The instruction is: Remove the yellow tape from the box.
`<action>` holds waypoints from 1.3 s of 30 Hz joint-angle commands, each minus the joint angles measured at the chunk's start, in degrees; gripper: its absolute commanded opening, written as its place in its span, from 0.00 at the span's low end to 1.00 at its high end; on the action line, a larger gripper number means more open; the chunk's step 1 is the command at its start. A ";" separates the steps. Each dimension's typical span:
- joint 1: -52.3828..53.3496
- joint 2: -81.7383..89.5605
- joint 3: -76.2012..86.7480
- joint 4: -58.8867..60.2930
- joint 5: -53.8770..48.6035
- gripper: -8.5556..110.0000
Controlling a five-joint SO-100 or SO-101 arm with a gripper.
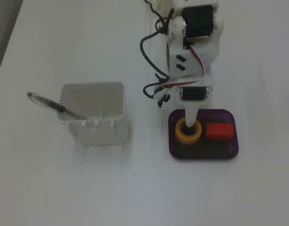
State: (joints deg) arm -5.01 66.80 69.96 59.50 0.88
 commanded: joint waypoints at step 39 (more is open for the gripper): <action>-0.62 14.50 -24.17 28.74 0.62 0.07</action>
State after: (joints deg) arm -5.36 73.21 48.60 81.91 0.97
